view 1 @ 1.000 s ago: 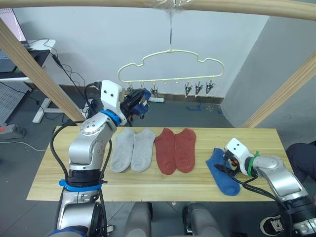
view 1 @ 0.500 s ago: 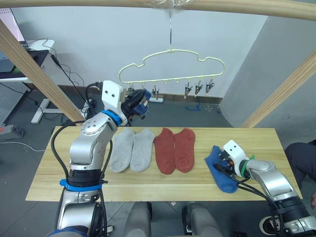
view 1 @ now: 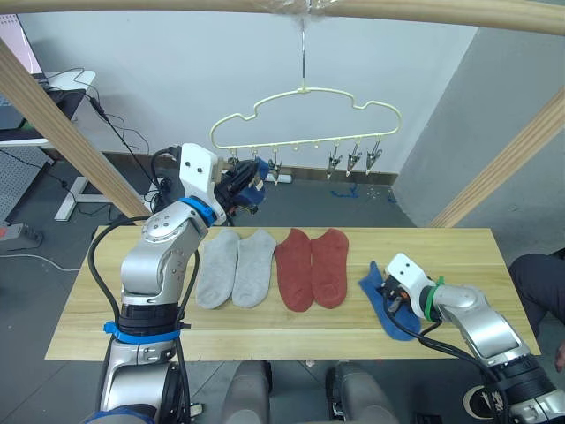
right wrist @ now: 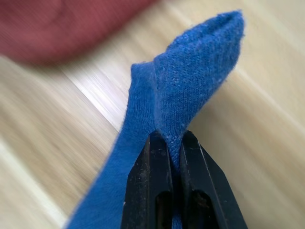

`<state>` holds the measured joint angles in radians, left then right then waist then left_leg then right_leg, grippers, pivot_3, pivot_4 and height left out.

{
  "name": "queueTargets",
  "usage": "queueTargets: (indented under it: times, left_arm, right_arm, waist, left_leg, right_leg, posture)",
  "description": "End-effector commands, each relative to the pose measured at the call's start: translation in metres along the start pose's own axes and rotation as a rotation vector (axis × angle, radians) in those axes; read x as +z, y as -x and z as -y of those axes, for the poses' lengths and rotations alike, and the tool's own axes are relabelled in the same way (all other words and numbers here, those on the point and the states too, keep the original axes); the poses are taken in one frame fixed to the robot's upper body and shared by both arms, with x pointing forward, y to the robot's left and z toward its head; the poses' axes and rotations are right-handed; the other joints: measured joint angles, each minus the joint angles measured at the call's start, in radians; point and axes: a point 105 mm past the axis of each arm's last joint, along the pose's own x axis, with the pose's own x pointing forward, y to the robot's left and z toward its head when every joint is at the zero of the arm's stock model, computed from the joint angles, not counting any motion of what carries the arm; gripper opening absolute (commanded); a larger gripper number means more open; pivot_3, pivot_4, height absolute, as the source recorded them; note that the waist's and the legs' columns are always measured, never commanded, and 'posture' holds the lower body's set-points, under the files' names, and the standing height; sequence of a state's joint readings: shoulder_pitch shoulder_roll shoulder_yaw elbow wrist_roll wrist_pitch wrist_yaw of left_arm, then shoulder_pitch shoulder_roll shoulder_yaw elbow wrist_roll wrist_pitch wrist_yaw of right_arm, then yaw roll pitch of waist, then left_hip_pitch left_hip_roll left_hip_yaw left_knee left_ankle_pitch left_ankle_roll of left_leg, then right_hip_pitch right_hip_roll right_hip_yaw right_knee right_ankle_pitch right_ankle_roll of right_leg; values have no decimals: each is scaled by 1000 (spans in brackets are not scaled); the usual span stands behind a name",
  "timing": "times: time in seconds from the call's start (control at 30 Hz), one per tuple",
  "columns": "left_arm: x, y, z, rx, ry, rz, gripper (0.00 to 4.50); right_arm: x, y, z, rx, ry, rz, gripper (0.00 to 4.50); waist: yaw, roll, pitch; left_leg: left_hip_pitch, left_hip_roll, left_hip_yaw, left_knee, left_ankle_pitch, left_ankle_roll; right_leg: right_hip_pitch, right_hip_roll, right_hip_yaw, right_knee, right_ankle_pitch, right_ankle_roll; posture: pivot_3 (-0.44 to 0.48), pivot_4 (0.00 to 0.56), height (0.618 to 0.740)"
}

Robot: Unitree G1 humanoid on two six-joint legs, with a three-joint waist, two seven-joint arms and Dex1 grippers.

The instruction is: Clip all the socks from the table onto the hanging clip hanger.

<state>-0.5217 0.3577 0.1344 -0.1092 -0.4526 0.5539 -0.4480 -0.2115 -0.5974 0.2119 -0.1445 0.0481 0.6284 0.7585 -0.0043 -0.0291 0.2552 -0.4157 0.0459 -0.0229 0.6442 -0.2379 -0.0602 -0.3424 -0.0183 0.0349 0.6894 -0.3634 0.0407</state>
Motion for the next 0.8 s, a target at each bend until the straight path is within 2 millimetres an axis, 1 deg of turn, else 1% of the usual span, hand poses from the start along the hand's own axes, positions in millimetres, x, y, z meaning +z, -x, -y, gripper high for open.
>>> queueTargets:
  times: [0.03, 0.1, 0.13, 0.2, 0.27, 0.33, 0.43, 0.57, 0.67, 0.8]
  left_arm:
    - [-3, 7, -10, 26, 184, -28, 0]
    - [-3, 8, -13, 33, 297, -34, 0]
    - [-1, 8, -14, 39, 383, -28, 0]
    - [1, 8, -14, 34, 504, -27, 0]
    - [3, 8, -13, 26, 594, -29, 0]
    - [4, 7, -13, 35, 621, -34, 0]
    - [1, 7, -10, 34, 620, -64, 0]
    - [2, 8, -4, 14, 615, -79, 0]
    - [3, 8, -3, 16, 615, -76, 0]
    - [3, 9, -3, 24, 616, -72, 0]
  right_arm:
    - [59, 7, -15, 68, 152, 135, 40]
    - [79, 5, -21, 88, 178, 174, 40]
    - [89, 2, -23, 88, 212, 190, 40]
    - [103, -3, -27, 90, 267, 209, 40]
    - [120, -13, -33, 107, 294, 236, 40]
    - [130, -20, -37, 117, 302, 251, 40]
    - [151, -35, -36, 99, 311, 280, 40]
    - [175, -44, -25, 54, 332, 308, 40]
    - [185, -46, -20, 36, 348, 327, 40]
    - [192, -47, -21, 41, 358, 343, 40]
  waist:
    - [-1, 0, 0]
    - [1, 0, 0]
    - [2, 0, 0]
    - [2, 0, 0]
    - [0, -1, 1]
    - [-4, -1, 1]
    - [-5, -1, 1]
    - [-6, -1, 1]
    - [-5, -1, 1]
    - [-4, -1, 1]
  left_leg:
    - [0, 0, 0, 0, 0, 0]
    - [0, 0, -1, 0, 0, 0]
    - [0, 0, -1, 0, 0, 0]
    - [0, 0, -2, 0, 0, 0]
    - [-1, 0, -1, 1, 0, 0]
    - [0, 0, -1, 1, 0, 0]
    - [0, 1, -1, 1, 0, 0]
    - [0, 1, -1, 1, 0, 0]
    - [0, 1, -1, 1, 0, 0]
    - [-1, 1, -1, 0, 0, 0]
  right_leg:
    - [0, 0, 0, 0, 0, 0]
    - [0, 0, -1, 0, 0, 0]
    - [0, 0, -1, 0, 0, 0]
    - [0, 0, -1, 0, 0, 0]
    - [0, -1, -1, 0, 0, 0]
    - [-1, -1, 0, 0, 0, 0]
    - [-1, -1, -1, 0, 0, 0]
    - [-2, -1, 0, 1, 0, 0]
    - [-2, -2, -1, 1, 0, 0]
    - [-2, -2, -1, 0, 0, 0]
  posture:
    - [73, 253, 740]
    - [73, 253, 740]
    - [73, 253, 740]
    - [69, 252, 740]
    - [69, 252, 740]
    - [69, 252, 740]
    - [63, 256, 740]
    - [67, 260, 740]
    - [67, 260, 740]
    - [67, 260, 740]
